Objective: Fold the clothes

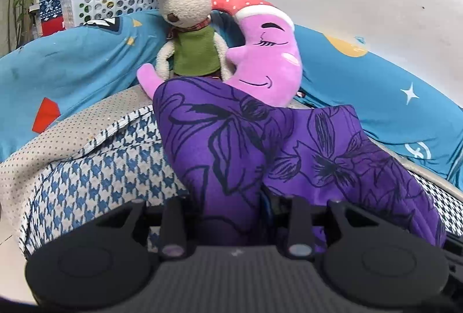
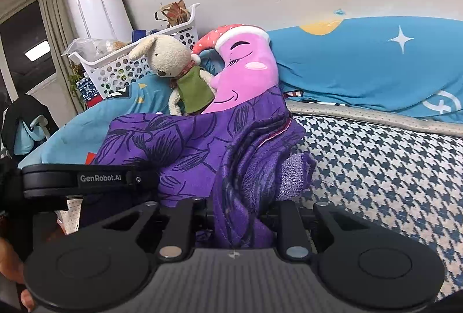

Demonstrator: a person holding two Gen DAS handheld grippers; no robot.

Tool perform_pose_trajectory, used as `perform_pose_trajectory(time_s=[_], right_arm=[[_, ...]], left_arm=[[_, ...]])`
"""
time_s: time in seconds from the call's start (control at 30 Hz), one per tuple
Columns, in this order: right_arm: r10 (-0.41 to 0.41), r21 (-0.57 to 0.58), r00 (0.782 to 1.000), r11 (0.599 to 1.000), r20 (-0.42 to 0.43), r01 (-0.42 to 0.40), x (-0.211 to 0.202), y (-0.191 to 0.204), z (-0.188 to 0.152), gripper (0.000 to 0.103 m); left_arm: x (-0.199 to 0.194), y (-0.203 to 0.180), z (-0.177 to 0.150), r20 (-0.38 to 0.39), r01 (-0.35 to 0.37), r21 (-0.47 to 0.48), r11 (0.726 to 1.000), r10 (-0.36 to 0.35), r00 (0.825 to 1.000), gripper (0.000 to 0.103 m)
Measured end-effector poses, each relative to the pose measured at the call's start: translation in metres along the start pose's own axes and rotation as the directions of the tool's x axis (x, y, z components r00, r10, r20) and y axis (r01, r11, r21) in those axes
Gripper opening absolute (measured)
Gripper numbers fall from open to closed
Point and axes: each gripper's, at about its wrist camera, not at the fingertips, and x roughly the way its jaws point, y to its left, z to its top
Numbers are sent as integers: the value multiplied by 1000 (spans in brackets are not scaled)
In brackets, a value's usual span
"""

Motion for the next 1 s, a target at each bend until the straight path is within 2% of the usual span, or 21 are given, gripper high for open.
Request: perform_pose_trajectory(time_s=[0.27, 0.53, 0.67, 0.7, 0.73, 0.83, 0.97, 1.0], right_arm=[[4, 14, 1000, 1000, 0, -4, 12, 0, -1, 21], [-24, 22, 1000, 999, -7, 24, 14, -7, -3, 21], [-69, 72, 996, 995, -65, 74, 25, -23, -11, 29], [-89, 92, 993, 991, -80, 97, 27, -29, -12, 37], [-105, 113, 991, 987, -83, 115, 25, -35, -13, 41], [-145, 157, 988, 976, -46, 151, 11, -49, -10, 46], [-192, 171, 981, 968, 25, 185, -14, -58, 1, 46], [-195, 173, 980, 967, 37, 186, -19, -59, 3, 46]], left_arm=[[8, 6, 0, 5, -23, 8, 1000, 22, 1000, 31], [21, 5, -2, -34, -11, -1, 1000, 11, 999, 32], [28, 17, 0, -62, -12, -61, 998, 8, 998, 39], [29, 21, 0, -68, -13, -78, 997, 8, 998, 45], [30, 25, 1, -73, -14, -96, 995, 7, 997, 50], [34, 36, 2, -88, -19, -147, 989, 6, 996, 56], [26, 56, 7, -41, -54, -215, 975, 46, 998, 60], [23, 60, 9, -21, -70, -223, 972, 67, 998, 64]])
